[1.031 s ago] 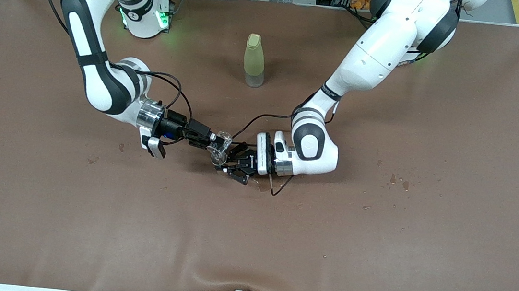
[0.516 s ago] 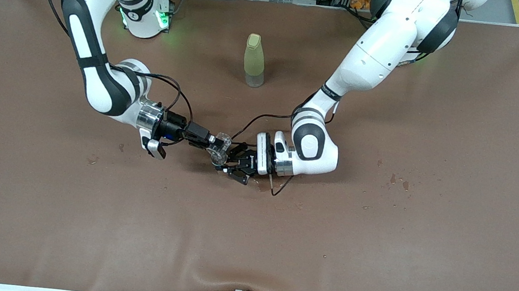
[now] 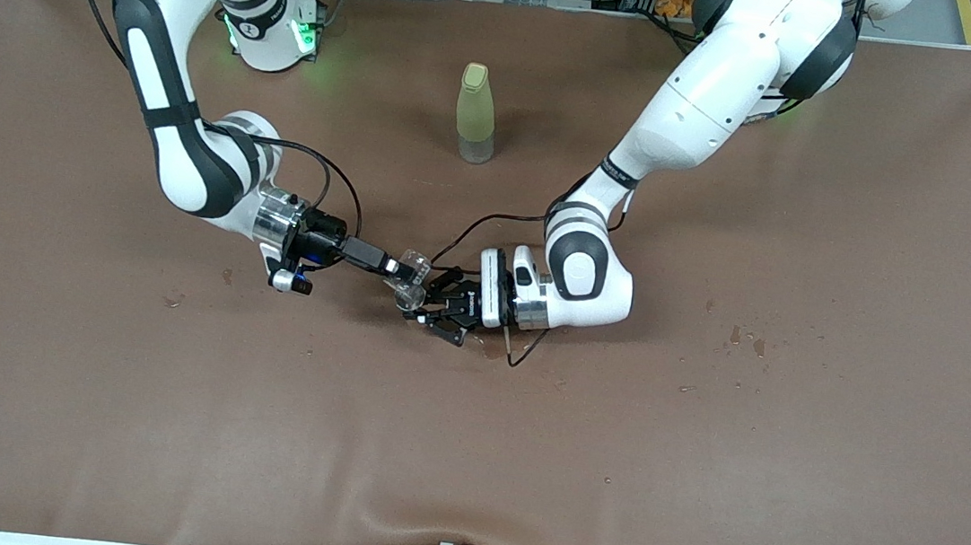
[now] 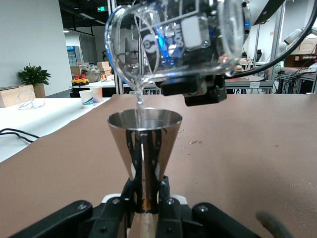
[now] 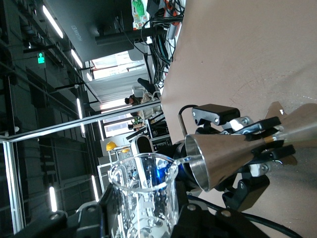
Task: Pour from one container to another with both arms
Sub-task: 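Tilt the beaker with the right gripper, pouring liquid into the jigger, then carry the beaker and jigger apart back toward their spots, then lower the beaker and jigger onto the table with both grippers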
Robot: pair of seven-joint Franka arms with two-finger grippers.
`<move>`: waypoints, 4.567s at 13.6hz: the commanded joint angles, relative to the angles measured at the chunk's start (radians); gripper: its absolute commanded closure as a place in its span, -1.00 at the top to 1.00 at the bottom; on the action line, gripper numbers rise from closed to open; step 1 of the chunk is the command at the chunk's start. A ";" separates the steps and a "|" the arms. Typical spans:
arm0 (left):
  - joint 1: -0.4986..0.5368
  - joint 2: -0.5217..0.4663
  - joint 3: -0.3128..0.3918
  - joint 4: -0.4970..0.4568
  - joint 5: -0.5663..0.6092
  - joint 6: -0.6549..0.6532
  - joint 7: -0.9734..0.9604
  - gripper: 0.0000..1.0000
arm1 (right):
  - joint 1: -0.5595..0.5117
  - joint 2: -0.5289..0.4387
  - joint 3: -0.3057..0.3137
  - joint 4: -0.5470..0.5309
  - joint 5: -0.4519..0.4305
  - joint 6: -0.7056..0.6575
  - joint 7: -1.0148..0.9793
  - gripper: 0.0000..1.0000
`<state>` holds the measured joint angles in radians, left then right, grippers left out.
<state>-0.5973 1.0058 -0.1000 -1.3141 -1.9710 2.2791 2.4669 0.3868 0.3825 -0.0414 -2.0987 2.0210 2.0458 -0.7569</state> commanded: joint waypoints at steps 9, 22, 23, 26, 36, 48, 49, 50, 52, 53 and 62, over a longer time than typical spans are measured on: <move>-0.010 0.014 0.005 0.029 -0.039 0.016 0.001 -1.00 | -0.008 0.003 0.001 0.014 0.019 -0.073 0.130 -1.00; 0.102 -0.041 0.011 -0.011 0.093 0.011 -0.026 -1.00 | -0.498 0.000 -0.005 0.210 -0.661 -0.391 -0.451 -1.00; 0.137 -0.062 0.010 -0.023 0.154 0.004 -0.081 -1.00 | -0.547 0.001 -0.005 0.229 -0.714 -0.407 -0.537 -1.00; 0.233 -0.105 0.007 -0.054 0.300 -0.087 -0.161 -1.00 | -0.673 0.044 -0.005 0.270 -0.817 -0.492 -0.920 -1.00; 0.595 -0.113 0.006 -0.076 0.633 -0.596 -0.167 -1.00 | -0.879 0.416 -0.003 0.523 -0.973 -0.627 -1.645 -1.00; 0.952 -0.082 0.006 -0.094 0.984 -0.810 -0.019 -1.00 | -0.957 0.604 0.001 0.606 -1.002 -0.628 -1.791 -0.69; 0.976 -0.069 0.008 -0.103 0.994 -0.810 -0.014 -1.00 | -0.963 0.604 0.001 0.603 -0.989 -0.628 -1.796 -0.69; 0.994 -0.049 0.008 -0.103 1.001 -0.810 0.001 -1.00 | -0.970 0.605 0.001 0.602 -0.960 -0.622 -1.806 -0.69; 1.002 -0.020 0.011 -0.103 1.018 -0.808 0.046 -1.00 | -0.967 0.608 0.000 0.600 -0.888 -0.619 -1.831 -0.69; 1.002 -0.012 0.014 -0.105 1.024 -0.808 0.050 -1.00 | -0.964 0.615 0.001 0.597 -0.874 -0.616 -1.829 -0.69; 1.015 -0.001 0.013 -0.097 1.044 -0.810 0.052 -0.30 | -0.960 0.610 -0.005 0.575 -0.869 -0.615 -1.762 0.68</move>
<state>0.4089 1.0101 -0.0823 -1.4159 -0.9480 1.4861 2.5085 -0.5570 1.0056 -0.0575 -1.5281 1.1540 1.4387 -2.5462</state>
